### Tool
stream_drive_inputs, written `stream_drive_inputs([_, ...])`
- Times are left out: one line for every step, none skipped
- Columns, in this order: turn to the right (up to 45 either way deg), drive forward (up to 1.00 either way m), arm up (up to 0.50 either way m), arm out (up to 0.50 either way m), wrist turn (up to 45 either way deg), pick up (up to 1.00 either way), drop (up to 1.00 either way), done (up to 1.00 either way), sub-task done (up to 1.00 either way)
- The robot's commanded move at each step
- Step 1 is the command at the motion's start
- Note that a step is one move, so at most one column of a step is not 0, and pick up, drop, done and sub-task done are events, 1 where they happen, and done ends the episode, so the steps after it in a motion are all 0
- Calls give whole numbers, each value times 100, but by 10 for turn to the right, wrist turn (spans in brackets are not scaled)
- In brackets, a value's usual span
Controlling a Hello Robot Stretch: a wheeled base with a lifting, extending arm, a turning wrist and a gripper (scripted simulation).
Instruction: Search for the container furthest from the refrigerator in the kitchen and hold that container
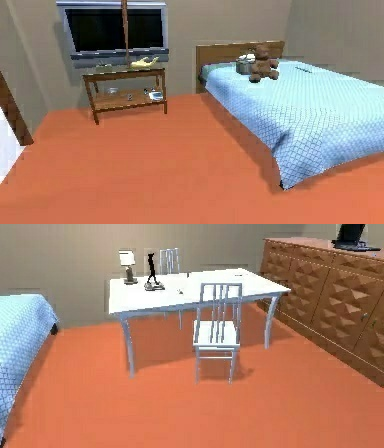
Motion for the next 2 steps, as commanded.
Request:
stream_drive_inputs([0,35,0,0,0,0,0,0,0])
stream_drive_inputs([-450,0,0,0,0,0,0,0,0])
